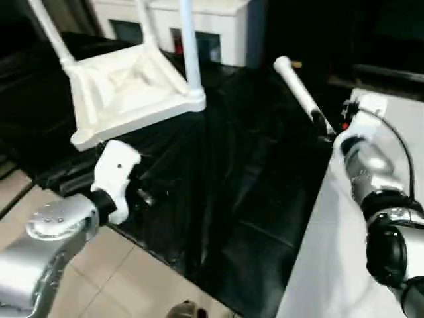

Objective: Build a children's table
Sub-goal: Pick table leg

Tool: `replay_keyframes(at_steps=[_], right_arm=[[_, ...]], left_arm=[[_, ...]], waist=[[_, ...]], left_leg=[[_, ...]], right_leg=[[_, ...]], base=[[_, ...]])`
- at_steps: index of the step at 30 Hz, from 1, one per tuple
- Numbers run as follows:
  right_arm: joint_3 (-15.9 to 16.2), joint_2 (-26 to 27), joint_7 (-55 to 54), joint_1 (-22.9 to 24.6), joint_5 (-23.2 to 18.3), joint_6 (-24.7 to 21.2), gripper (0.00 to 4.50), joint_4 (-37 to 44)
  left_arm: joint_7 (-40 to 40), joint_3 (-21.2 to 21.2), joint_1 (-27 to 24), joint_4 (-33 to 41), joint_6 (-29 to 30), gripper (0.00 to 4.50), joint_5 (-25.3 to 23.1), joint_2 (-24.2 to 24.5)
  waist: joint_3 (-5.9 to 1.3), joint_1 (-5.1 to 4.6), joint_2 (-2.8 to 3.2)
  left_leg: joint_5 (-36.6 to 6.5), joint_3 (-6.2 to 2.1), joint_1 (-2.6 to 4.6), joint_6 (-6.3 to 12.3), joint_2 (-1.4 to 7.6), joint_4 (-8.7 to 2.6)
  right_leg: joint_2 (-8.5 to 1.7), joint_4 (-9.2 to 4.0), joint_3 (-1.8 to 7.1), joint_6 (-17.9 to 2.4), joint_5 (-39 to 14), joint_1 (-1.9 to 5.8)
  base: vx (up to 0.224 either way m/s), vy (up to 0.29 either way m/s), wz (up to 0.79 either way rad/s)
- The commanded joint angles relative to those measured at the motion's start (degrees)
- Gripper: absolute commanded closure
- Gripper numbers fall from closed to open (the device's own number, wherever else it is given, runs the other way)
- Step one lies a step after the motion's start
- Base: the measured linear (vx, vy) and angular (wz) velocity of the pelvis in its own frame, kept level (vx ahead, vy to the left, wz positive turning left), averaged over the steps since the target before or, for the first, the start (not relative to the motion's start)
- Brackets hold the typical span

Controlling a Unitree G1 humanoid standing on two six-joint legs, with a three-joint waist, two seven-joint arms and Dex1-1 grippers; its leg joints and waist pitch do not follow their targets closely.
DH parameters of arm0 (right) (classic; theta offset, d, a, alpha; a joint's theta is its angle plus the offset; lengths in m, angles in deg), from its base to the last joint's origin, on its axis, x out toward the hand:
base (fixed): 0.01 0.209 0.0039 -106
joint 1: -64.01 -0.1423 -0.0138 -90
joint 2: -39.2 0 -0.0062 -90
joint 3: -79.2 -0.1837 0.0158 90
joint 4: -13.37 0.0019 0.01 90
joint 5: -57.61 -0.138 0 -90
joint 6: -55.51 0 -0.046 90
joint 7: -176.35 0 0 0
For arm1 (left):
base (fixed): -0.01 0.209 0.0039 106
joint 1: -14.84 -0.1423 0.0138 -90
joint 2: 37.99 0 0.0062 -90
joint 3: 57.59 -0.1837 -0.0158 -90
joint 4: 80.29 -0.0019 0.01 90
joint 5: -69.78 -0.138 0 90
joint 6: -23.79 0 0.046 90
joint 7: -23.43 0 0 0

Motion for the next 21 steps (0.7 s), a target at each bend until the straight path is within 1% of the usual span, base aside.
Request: replay_keyframes(at_steps=[1, 2, 3, 4, 5, 6, 7, 8, 10, 11, 12, 13, 14, 15, 16, 17, 18, 19, 20, 21], right_arm=[[1.21, -1.03, -2.81, -1.94, 2.22, 0.55, 0.0, -1.42], [1.2, -1.38, -4.27, -2.41, 2.8, 0.29, 0.0, -2.18], [1.43, -1.75, -5.92, -2.76, 3.52, -0.07, 0.0, -2.7], [0.99, -1.83, -5.79, -3.25, 3.4, -0.32, 0.0, -3.17], [0.79, -1.84, -5.57, -3.44, 3.29, -0.4, 0.0, -3.31], [0.43, -1.76, -4.7, -3.91, 2.96, -0.72, 0.0, -3.61], [0.24, -1.67, -4.04, -4.17, 2.71, -0.92, 0.0, -3.78], [0.6, -1.75, -4.27, -4.5, 3.1, -1.22, 0.0, -4.0], [0.57, -1.74, -4.2, -4.67, 3.14, -1.36, 0.0, -4.13], [0.26, -1.62, -3.71, -4.92, 3.08, -1.65, 0.0, -4.33], [0.22, -1.58, -3.63, -5.29, 3.42, -1.89, 0.0, -4.55], [0.22, -1.58, -3.63, -5.29, 3.42, -1.89, 0.0, -4.55], [-0.15, -1.49, -3.31, -5.5, 3.19, -2.11, 0.0, -4.67], [-0.45, -1.45, -3.36, -5.88, 3.18, -2.45, 0.0, -4.87], [-0.38, -1.37, -3.35, -6.05, 3.39, -2.57, 0.0, -4.96], [-0.27, -1.33, -3.38, -6.18, 3.61, -2.65, 0.0, -5.02], [-0.23, -1.32, -3.4, -6.21, 3.67, -2.64, 0.0, -5.02], [0.1, -1.25, -3.57, -6.43, 4.11, -2.57, 0.0, -5.08], [0.1, -1.25, -3.57, -6.43, 4.11, -2.57, 0.0, -5.08], [0.35, -1.15, -3.49, -6.67, 4.38, -2.63, 0.0, -5.09]], left_arm=[[-0.58, 0.28, 0.31, 1.83, 2.28, 0.04, 1.58, 1.18], [-0.85, 0.36, 0.64, 2.64, 3.51, 0.04, 2.39, 1.74], [-1.05, 0.42, 0.91, 3.35, 4.48, 0.04, 2.97, 2.15], [-1.12, 0.59, 1.21, 4.23, 5.55, 0.04, 3.48, 2.46], [-1.12, 0.68, 1.34, 4.58, 5.97, 0.04, 3.66, 2.54], [-1.1, 0.97, 1.42, 5.49, 6.91, 0.04, 3.97, 2.76], [-1.07, 1.15, 1.38, 5.98, 7.38, 0.04, 4.09, 2.9], [-0.92, 1.72, 1.11, 6.75, 8.09, 0.04, 4.45, 3.05], [-0.83, 1.98, 0.98, 7.05, 8.4, 0.04, 4.7, 3.26], [-0.62, 2.33, 0.71, 7.49, 8.86, 0.04, 5.17, 3.61], [-0.39, 2.8, 0.43, 8.12, 9.54, 0.04, 5.69, 4.09], [-0.39, 2.8, 0.43, 8.12, 9.54, 0.04, 5.69, 4.09], [-0.26, 3.26, 0.12, 8.75, 10.14, 0.04, 6.07, 4.2], [0.01, 4.2, -0.05, 9.73, 11.53, 0.04, 6.79, 4.09], [0.09, 4.6, -0.47, 10.39, 12.06, 0.04, 6.94, 4.27], [0.14, 4.76, -0.59, 10.69, 12.38, 0.04, 6.98, 4.4], [0.16, 4.79, -0.63, 10.75, 12.44, 0.04, 6.99, 4.42], [0.43, 5.02, -0.83, 11.16, 12.9, 0.04, 7.12, 4.53], [0.43, 5.02, -0.83, 11.16, 12.9, 0.04, 7.12, 4.53], [0.58, 5.18, -0.82, 11.34, 13.15, 0.04, 7.29, 4.57]], waist=[[-2.41, -0.27, -0.89], [-2.21, -0.23, -0.92], [-2.29, -0.25, -0.82], [-1.74, -0.2, -0.78], [-1.86, -0.23, -0.87], [-2.06, -0.24, -0.89], [-2.03, -0.25, -1.0], [-1.58, -0.43, -1.34], [-1.41, -0.45, -1.17], [-1.19, -0.49, -1.1], [-1.02, -0.55, -1.6], [-1.28, -0.41, -1.43], [-0.79, -0.46, -1.42], [-0.59, -0.51, -1.77], [-0.32, -0.36, -1.69], [0.01, -0.4, -1.74], [0.08, -0.33, -1.64], [0.4, -0.4, -1.87], [0.64, -0.34, -1.77], [0.68, -0.41, -2.21]], left_leg=[[-13.6, -2.0, 0.75, 2.8, 4.02, -5.48], [-12.73, -2.01, 0.74, 2.94, 4.02, -5.44], [-10.83, -1.89, 0.75, 3.45, 3.83, -5.23], [-9.11, -1.9, 0.39, 4.21, 3.73, -5.25], [-6.69, -1.88, 0.36, 5.29, 3.69, -4.99], [-4.69, -1.87, 0.24, 5.96, 3.65, -4.78], [-1.26, -1.87, -0.2, 7.89, 3.49, -4.44], [-0.35, -1.77, -0.5, 9.33, 3.36, -4.4], [0.17, -1.75, -0.34, 10.31, 3.43, -4.35], [1.44, -1.71, -0.29, 11.29, 3.48, -4.24], [2.01, -1.69, -0.34, 11.73, 3.51, -4.27], [4.48, -1.75, -0.35, 12.73, 3.44, -3.91], [4.88, -1.63, -0.53, 13.64, 3.51, -3.93], [4.31, -1.59, -0.57, 13.78, 3.61, -4.03], [3.29, -1.69, -0.44, 13.52, 3.82, -4.15], [2.16, -1.69, -0.36, 13.1, 3.98, -4.35], [1.82, -1.74, -0.27, 12.86, 4.03, -4.39], [0.96, -1.71, -0.31, 12.47, 4.02, -4.52], [0.27, -1.69, -0.18, 11.92, 4.13, -4.64], [0.19, -1.62, -0.14, 11.73, 4.1, -4.68]], right_leg=[[-5.14, -4.39, 2.98, -13.43, -15.87, 2.06], [-5.17, -4.34, 3.04, -13.43, -15.24, 1.93], [-5.07, -4.14, 3.0, -14.0, -13.53, 1.95], [-5.07, -4.14, 3.0, -14.01, -12.31, 1.91], [-5.05, -3.91, 2.98, -14.27, -9.67, 1.98], [-4.98, -3.61, 2.93, -14.53, -7.43, 2.09], [-4.8, -3.14, 2.79, -15.25, -2.97, 2.02], [-4.65, -3.17, 2.67, -15.83, -1.77, 1.96], [-4.72, -3.25, 2.63, -16.24, -1.7, 1.86], [-4.52, -3.13, 2.57, -16.81, -1.1, 1.76], [-4.46, -3.16, 2.56, -16.99, -0.67, 1.74], [-4.47, -2.72, 2.52, -17.45, 1.2, 1.71], [-4.33, -2.88, 2.49, -17.79, 1.17, 1.42], [-4.42, -3.02, 2.51, -17.91, 0.31, 1.47], [-4.55, -3.09, 2.51, -18.02, -1.61, 1.43], [-4.51, -3.24, 2.56, -17.97, -3.28, 1.35], [-4.57, -3.25, 2.57, -17.93, -3.94, 1.34], [-4.63, -3.32, 2.65, -17.89, -5.12, 1.33], [-4.76, -3.48, 2.77, -17.77, -6.13, 1.24], [-4.69, -3.54, 2.8, -17.77, -6.21, 1.25]], base=[[0.0, 0.0, 0.0], [0.0, 0.0, 0.0], [0.0, 0.0, 0.0], [0.0, 0.0, 0.0], [0.0, 0.0, 0.0], [0.0, 0.0, 0.0], [0.0, 0.0, 0.0], [0.0, 0.0, 0.0], [0.0, 0.0, 0.0], [0.0, 0.0, 0.0], [0.0, 0.0, 0.0], [0.0, 0.0, 0.0], [0.0, 0.0, 0.0], [0.0, 0.0, 0.0], [0.0, 0.0, 0.0], [0.0, 0.0, 0.0], [0.0, 0.0, 0.0], [0.0, 0.0, 0.0], [0.0, 0.0, 0.0], [0.0, 0.0, 0.0]])
